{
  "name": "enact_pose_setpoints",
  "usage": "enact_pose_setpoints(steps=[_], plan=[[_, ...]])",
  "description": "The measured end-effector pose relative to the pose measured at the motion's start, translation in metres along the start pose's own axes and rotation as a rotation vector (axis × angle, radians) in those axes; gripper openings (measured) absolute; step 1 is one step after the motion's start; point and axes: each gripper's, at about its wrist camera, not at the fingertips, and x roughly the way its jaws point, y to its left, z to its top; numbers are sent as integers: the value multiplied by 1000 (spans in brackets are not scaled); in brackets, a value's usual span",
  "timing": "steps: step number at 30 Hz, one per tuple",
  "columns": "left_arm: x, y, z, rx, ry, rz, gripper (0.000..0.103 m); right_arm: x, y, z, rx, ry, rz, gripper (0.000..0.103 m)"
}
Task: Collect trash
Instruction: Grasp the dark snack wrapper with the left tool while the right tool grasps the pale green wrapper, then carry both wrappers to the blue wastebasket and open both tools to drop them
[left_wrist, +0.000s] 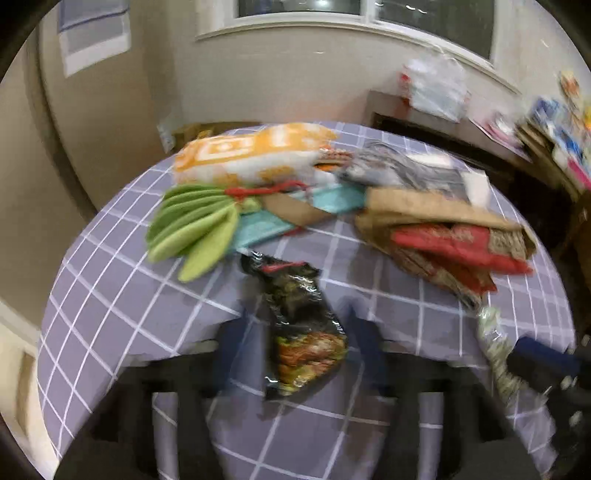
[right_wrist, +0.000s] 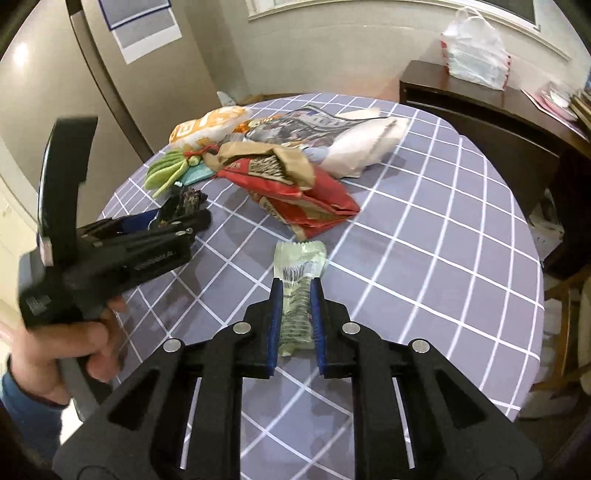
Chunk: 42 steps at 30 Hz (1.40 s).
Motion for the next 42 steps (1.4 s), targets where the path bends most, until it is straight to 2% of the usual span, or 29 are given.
enact_pose_setpoints(steps=[3,4,10,12,13,14,16,18,19,20,21,22,25,29,36,42], plan=[[-6,2,-2,-28,9,-59,33,-6,-6,-3,6,-5,0,14],[-9,3,-6,-31,9,-63,30,-7,-8,-4,7,-6,-1,13],[-26,2,-23,-37,9,-87,29,-11,-17,-7,35,-12,11,14],[-30,2,-27,-36,5,-87,29,-9,-19,-6,50,-2,24,33],[-31,2,-29,-36,4,-86,29,-8,-18,-4,48,-6,19,56],[-34,2,-31,-36,3,-89,29,-8,-17,-4,39,-16,19,60],[-37,1,-32,-34,0,-91,30,-5,-8,-2,3,-18,26,60],[-41,-1,-34,-32,-4,-94,29,5,-1,-1,-35,-1,-4,58],[-42,-2,-33,-33,-5,-97,29,12,2,-3,-59,16,-45,50],[-46,-3,-33,-31,-9,-100,30,16,6,-5,-92,9,-100,35],[-48,-5,-31,-28,-15,-101,30,17,8,-6,-109,4,-120,30],[-52,-7,-32,-23,-22,-104,29,16,8,-6,-111,4,-123,18],[-62,-13,-32,-6,-39,-108,29,8,-1,-6,-73,13,-47,16],[-74,-25,-31,6,-59,-137,29,-15,-20,-8,-9,-31,5,15],[-97,-65,-16,53,-105,-202,29,-63,-52,-2,67,-125,21,15],[-122,-106,2,110,-166,-249,29,-120,-89,8,141,-252,48,16]])
